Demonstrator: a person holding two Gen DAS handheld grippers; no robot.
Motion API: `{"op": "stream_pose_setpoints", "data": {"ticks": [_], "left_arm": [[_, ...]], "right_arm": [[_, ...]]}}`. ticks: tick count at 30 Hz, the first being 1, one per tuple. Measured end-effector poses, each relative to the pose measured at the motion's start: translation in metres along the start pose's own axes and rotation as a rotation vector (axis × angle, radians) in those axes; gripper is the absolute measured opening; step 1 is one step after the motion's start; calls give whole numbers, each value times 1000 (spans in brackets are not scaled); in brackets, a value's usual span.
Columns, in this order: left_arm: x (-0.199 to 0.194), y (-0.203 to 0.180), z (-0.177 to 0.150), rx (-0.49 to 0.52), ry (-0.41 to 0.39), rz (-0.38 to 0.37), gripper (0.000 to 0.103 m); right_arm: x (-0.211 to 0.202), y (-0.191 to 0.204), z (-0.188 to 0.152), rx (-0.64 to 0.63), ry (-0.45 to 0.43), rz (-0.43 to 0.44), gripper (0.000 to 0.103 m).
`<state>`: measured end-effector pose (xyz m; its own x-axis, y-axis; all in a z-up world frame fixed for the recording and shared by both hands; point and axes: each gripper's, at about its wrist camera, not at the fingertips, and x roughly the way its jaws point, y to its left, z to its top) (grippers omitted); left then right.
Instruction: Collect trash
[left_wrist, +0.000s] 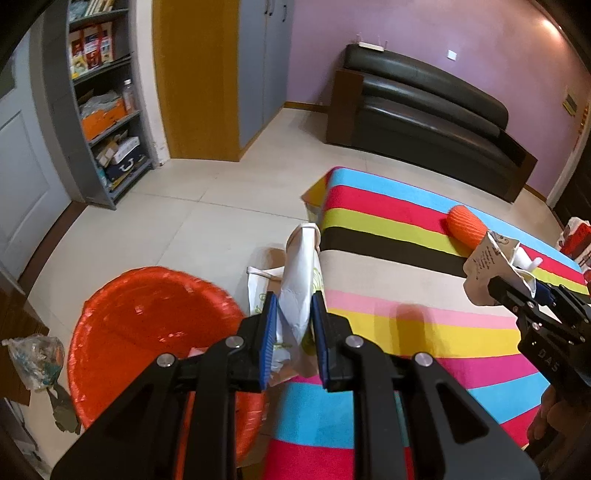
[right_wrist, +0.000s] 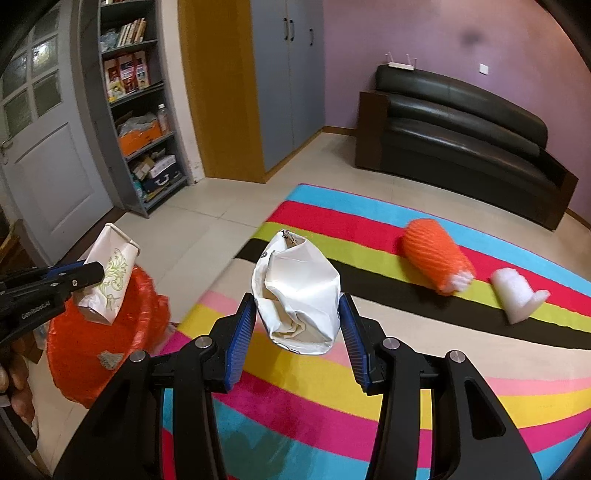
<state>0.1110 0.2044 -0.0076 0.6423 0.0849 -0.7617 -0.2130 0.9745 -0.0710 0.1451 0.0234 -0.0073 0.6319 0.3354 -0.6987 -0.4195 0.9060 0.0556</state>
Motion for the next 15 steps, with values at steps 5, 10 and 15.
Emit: {"op": "stream_pose_setpoints", "data": {"ticks": [5,10,15], "left_arm": [[-8,31,-10,-26,4,30,19],[-18,65,-26,-63,4,59,19],[-27,91,-41,-92,6,70,19]], "right_arm": [[-2,28,-7,2,-3,10,45],[-6,62,-19,4,-9,21,45],[-13,107,-32,-20,-37,39,45]]}}
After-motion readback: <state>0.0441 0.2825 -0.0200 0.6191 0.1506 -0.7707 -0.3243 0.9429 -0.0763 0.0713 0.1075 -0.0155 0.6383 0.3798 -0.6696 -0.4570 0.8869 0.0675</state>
